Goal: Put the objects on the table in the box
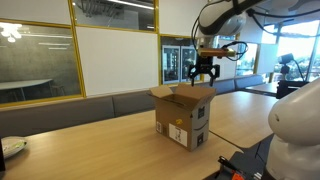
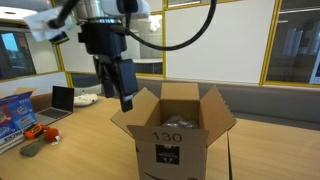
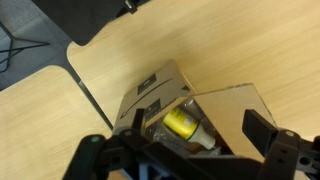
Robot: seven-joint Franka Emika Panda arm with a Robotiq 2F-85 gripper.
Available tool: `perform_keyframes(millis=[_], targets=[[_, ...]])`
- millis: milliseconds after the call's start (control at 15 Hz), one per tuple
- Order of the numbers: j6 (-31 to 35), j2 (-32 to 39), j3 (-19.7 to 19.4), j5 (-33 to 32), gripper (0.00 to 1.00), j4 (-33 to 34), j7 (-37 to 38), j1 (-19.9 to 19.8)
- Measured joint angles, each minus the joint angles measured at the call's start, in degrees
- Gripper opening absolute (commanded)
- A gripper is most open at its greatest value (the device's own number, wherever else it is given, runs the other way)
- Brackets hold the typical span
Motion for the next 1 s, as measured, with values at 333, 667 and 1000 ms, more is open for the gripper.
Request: perform_keyframes(millis=[333,667,1000], targets=[[-12.4,-14.2,-1.5,1.0,1.0,-5.0,-13.5,-0.1],[-16.2,-20.5,-4.6,1.0,1.0,-9.9,-25.3,-0.1],[-16.2,-21.6,-5.7,1.1,1.0,-11.6,-27.7,0.0]])
